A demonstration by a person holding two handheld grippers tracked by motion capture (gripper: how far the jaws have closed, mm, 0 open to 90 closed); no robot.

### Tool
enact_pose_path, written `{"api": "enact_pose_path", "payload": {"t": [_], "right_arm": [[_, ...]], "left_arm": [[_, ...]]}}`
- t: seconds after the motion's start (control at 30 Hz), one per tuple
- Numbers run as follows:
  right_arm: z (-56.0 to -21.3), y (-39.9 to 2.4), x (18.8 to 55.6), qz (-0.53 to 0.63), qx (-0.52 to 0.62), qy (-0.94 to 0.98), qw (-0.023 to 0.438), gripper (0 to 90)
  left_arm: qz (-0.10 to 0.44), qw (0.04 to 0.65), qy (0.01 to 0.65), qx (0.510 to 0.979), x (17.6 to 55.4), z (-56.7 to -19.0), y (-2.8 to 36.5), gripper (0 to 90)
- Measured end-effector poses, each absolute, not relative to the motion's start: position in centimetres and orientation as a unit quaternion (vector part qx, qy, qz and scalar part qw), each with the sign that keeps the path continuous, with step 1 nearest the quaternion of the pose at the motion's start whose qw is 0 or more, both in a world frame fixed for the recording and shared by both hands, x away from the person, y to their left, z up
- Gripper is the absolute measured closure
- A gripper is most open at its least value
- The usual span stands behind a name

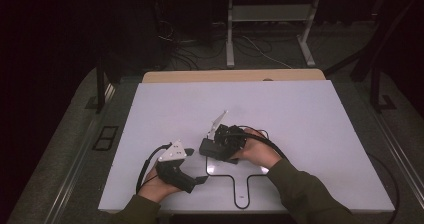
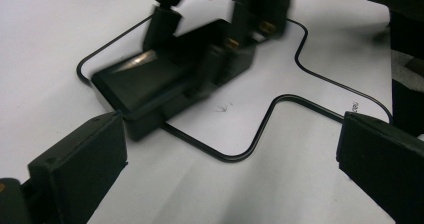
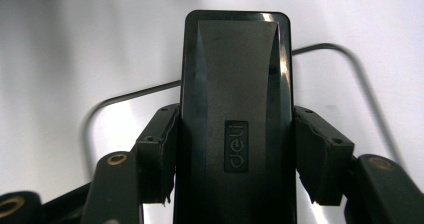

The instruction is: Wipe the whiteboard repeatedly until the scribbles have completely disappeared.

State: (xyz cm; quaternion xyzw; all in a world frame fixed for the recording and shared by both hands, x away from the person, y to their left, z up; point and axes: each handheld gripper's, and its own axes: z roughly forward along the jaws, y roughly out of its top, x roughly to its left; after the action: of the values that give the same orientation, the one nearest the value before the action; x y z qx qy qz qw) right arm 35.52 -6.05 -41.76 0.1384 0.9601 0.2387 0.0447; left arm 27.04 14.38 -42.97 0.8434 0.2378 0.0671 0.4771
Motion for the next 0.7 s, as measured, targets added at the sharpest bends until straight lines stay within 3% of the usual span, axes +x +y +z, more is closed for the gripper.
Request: {"api": "enact_pose_path", "payload": {"t": [0.23,0.7], "right_arm": [[-41.8,-6.1,33.3,0.237,0.109,0.964,0.059,39.3],[-41.8,-6.9,38.8,0.221,0.205,0.947,0.112,39.3]], "left_arm": [[0.066,0.477,0.240,0.843,27.0,-43.0,14.3,0.0],[0.069,0.474,0.237,0.845,27.1,-43.0,14.3,0.0]]}}
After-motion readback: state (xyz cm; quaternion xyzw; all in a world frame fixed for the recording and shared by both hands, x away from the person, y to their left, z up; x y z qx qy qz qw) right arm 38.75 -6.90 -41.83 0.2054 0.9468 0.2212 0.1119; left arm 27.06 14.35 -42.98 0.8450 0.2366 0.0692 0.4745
